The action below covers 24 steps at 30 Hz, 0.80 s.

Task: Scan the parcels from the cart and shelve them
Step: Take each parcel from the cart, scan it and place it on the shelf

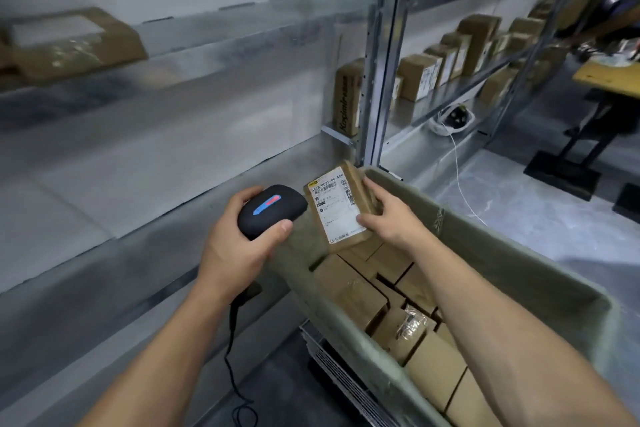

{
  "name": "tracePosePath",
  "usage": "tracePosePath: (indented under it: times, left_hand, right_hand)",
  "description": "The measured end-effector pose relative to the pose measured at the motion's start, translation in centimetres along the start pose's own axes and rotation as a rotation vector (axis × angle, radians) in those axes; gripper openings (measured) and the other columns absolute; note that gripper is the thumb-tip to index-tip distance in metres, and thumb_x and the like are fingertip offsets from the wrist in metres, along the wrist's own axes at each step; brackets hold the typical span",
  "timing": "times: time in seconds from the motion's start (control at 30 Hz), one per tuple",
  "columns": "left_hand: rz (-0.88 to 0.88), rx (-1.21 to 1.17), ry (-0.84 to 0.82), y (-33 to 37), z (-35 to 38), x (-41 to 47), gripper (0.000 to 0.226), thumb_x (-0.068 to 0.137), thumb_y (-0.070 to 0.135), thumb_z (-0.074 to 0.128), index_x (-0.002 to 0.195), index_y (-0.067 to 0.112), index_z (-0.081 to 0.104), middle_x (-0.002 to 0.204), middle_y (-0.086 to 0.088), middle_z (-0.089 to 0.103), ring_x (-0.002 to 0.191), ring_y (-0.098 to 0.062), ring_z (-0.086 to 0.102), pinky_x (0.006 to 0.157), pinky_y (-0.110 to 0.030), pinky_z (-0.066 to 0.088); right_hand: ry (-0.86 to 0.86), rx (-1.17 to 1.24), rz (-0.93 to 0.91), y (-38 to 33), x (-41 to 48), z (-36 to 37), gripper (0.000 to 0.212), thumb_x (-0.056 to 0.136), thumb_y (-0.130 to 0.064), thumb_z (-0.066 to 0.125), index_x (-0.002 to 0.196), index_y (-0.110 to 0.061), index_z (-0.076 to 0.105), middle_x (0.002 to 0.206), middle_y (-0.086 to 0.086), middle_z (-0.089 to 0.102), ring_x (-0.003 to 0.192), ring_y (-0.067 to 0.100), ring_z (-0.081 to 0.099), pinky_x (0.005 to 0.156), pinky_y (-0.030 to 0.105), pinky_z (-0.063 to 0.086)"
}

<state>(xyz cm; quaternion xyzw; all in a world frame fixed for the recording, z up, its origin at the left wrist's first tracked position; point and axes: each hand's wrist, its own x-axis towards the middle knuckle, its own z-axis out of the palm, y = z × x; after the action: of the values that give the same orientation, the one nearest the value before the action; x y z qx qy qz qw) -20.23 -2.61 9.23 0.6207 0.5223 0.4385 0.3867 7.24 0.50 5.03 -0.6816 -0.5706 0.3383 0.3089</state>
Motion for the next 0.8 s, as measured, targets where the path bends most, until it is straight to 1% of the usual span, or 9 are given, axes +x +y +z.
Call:
tracePosePath:
  times: [0.07,0.17,0.27,0.37,0.43,0.53,0.6,0.7,0.8]
  left_hand:
    - [0.023,0.016,0.003,-0.2,-2.0,-1.1,0.062,0.06,0.057,0.077,0.118,0.052,0.056,0.093,0.011,0.072,0.073,-0.009,0.069,0.069,-0.02,0.05]
    - [0.069,0.032,-0.01,-0.3,-4.6,-2.9,0.058,0.058,0.059,0.075,0.113,0.056,0.056,0.095,0.027,0.07,0.073,-0.003,0.068,0.073,-0.027,0.055]
    - [0.12,0.081,-0.034,-0.1,-6.8,-4.8,0.06,0.06,0.058,0.076,0.116,0.055,0.056,0.098,0.03,0.069,0.076,-0.004,0.069,0.076,-0.034,0.059]
    - [0.157,0.137,-0.056,0.1,-8.7,-6.6,0.066,0.058,0.063,0.073,0.12,0.049,0.055,0.098,0.034,0.068,0.083,0.001,0.068,0.077,-0.018,0.054]
    - [0.177,0.155,-0.055,0.2,-9.7,-7.5,0.07,0.057,0.064,0.071,0.122,0.044,0.057,0.1,0.036,0.066,0.089,0.005,0.066,0.074,-0.008,0.047]
    - [0.191,0.156,-0.056,0.2,-10.9,-8.6,0.074,0.058,0.064,0.072,0.126,0.039,0.059,0.102,0.033,0.067,0.094,0.003,0.067,0.076,-0.008,0.046]
    - [0.196,0.165,-0.059,0.2,-11.4,-9.0,0.071,0.059,0.064,0.072,0.125,0.042,0.058,0.102,0.034,0.068,0.094,0.003,0.067,0.076,-0.007,0.046]
    - [0.198,0.184,-0.05,0.5,-12.1,-9.5,0.061,0.058,0.064,0.071,0.116,0.052,0.054,0.1,0.037,0.066,0.091,0.005,0.066,0.073,-0.004,0.044]
    - [0.199,0.184,-0.046,0.5,-12.4,-9.7,0.059,0.058,0.064,0.071,0.114,0.054,0.053,0.099,0.038,0.066,0.091,0.004,0.066,0.073,-0.005,0.045]
  right_hand:
    - [-0.054,-0.075,-0.049,-2.0,-1.0,0.3,0.083,0.09,-0.024,0.07,0.156,-0.045,0.025,0.139,-0.004,0.055,0.101,0.008,0.061,0.078,0.02,0.047]
    - [-0.128,-0.159,-0.108,-5.1,-2.4,0.7,0.082,0.091,-0.024,0.069,0.155,-0.047,0.024,0.131,-0.003,0.057,0.096,0.008,0.065,0.081,0.026,0.054]
    - [-0.168,-0.232,-0.144,-7.6,-3.6,1.3,0.082,0.091,-0.026,0.07,0.155,-0.048,0.023,0.126,-0.002,0.057,0.095,0.008,0.066,0.086,0.033,0.058]
    - [-0.191,-0.288,-0.183,-9.5,-4.4,2.0,0.081,0.09,-0.029,0.07,0.153,-0.051,0.025,0.129,-0.004,0.056,0.097,0.008,0.064,0.089,0.034,0.057]
    - [-0.214,-0.31,-0.203,-10.4,-5.0,2.4,0.081,0.09,-0.027,0.07,0.154,-0.051,0.025,0.13,-0.005,0.056,0.098,0.008,0.064,0.087,0.03,0.055]
    - [-0.244,-0.313,-0.217,-11.4,-5.8,2.9,0.081,0.091,-0.023,0.07,0.154,-0.048,0.026,0.126,-0.004,0.057,0.092,0.005,0.064,0.072,0.016,0.05]
    - [-0.252,-0.315,-0.212,-11.8,-6.2,3.2,0.082,0.091,-0.022,0.07,0.155,-0.047,0.025,0.124,-0.002,0.057,0.09,0.004,0.064,0.065,0.013,0.049]
    - [-0.252,-0.328,-0.215,-12.1,-6.5,3.4,0.081,0.092,-0.021,0.07,0.155,-0.047,0.025,0.122,-0.003,0.057,0.087,0.002,0.064,0.06,0.009,0.047]
    - [-0.248,-0.327,-0.216,-12.2,-6.6,3.5,0.081,0.091,-0.021,0.07,0.154,-0.047,0.026,0.122,-0.003,0.058,0.088,0.003,0.066,0.063,0.012,0.049]
